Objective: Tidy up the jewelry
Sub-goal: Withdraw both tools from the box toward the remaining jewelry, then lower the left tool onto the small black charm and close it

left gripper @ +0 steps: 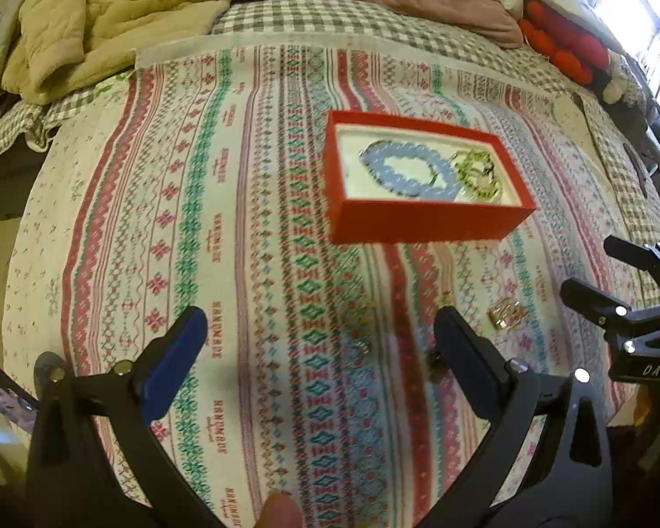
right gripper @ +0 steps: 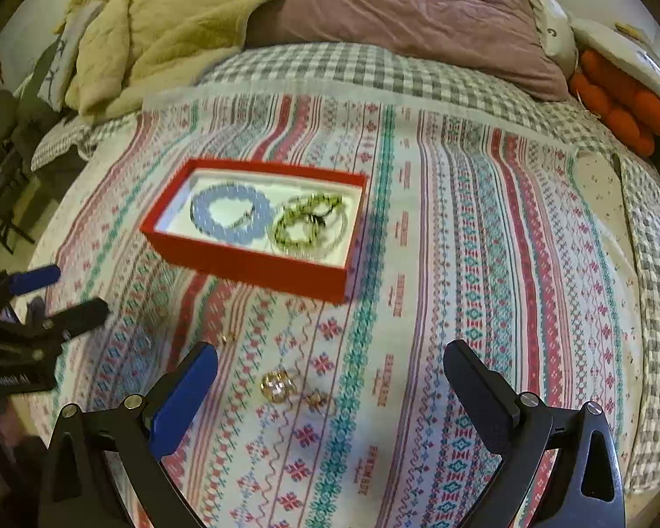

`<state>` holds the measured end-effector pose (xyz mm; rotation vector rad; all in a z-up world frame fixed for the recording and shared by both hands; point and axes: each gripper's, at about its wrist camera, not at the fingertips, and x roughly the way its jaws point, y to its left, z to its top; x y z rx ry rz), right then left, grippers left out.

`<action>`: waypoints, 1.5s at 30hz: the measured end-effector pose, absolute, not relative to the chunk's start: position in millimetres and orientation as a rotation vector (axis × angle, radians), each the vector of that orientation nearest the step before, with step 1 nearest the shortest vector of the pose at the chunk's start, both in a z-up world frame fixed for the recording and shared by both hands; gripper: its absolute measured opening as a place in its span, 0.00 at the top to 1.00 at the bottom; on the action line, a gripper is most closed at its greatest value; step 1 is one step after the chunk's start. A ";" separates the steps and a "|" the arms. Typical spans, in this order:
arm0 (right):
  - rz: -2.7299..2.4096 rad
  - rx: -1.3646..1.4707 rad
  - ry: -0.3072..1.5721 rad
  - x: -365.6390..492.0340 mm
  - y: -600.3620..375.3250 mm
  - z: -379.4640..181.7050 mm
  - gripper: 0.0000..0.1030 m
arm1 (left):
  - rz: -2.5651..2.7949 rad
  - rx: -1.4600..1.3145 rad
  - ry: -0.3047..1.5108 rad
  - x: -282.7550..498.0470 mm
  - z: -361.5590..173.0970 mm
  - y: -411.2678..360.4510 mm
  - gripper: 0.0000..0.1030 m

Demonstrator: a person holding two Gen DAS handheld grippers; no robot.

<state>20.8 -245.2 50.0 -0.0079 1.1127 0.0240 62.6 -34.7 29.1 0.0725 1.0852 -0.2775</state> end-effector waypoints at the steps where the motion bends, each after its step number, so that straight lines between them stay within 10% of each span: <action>1: 0.025 -0.014 1.117 18.7 -245.9 47.2 0.00 | -0.278 0.075 1.089 61.6 27.0 -33.8 0.01; 37: 0.168 -0.144 1.108 -22.8 -249.0 -34.5 0.00 | -0.513 0.300 0.921 -8.4 -39.2 -98.8 0.01; 45: 0.133 -0.108 1.106 -14.7 -263.3 -28.8 0.00 | -0.580 0.241 0.948 -2.9 -33.1 -109.1 0.32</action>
